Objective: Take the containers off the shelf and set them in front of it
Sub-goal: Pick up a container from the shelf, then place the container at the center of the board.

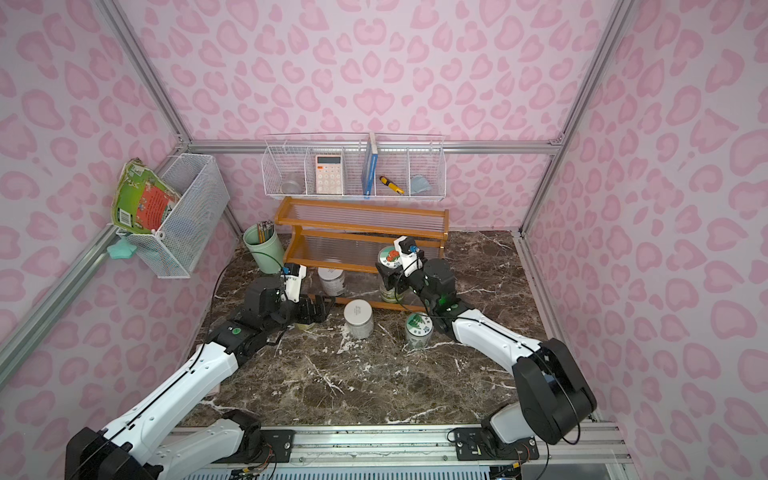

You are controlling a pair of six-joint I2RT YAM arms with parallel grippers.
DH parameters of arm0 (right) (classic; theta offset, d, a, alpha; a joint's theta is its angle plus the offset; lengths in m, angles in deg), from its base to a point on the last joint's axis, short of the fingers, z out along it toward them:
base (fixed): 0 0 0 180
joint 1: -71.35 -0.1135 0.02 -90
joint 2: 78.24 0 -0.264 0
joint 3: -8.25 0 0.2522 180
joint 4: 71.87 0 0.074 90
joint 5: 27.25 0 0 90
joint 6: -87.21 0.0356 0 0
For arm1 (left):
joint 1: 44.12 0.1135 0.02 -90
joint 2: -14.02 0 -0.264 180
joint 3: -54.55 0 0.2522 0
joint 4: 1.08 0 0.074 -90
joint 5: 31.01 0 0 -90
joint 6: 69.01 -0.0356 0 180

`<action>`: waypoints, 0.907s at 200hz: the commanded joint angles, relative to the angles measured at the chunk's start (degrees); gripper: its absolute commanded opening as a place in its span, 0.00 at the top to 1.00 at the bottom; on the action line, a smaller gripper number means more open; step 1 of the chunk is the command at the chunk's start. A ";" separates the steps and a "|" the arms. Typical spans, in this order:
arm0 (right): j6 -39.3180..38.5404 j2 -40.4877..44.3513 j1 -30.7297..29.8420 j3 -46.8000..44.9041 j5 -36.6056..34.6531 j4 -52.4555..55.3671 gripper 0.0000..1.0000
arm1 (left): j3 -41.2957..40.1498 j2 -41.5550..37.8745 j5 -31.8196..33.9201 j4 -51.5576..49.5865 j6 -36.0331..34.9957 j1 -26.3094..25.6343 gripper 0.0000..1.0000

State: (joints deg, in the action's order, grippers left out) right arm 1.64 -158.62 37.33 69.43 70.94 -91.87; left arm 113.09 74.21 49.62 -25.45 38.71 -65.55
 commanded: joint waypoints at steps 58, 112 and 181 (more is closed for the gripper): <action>0.60 22.89 -6.64 -12.67 -5.81 8.63 0.25 | -0.54 0.46 2.35 -0.37 0.69 -0.01 0.01; 2.22 35.03 -15.48 -21.50 -13.63 13.38 0.25 | -0.40 0.12 2.32 -0.74 0.66 -0.01 0.01; 3.69 36.96 -21.22 -27.88 -18.21 11.40 0.25 | -0.84 -2.32 2.96 -2.51 0.39 -0.01 0.01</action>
State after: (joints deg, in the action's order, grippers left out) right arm 4.50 -121.35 17.57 43.01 55.13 -77.68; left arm 112.43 72.61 52.22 -27.20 39.08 -65.55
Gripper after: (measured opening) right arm 0.850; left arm 0.990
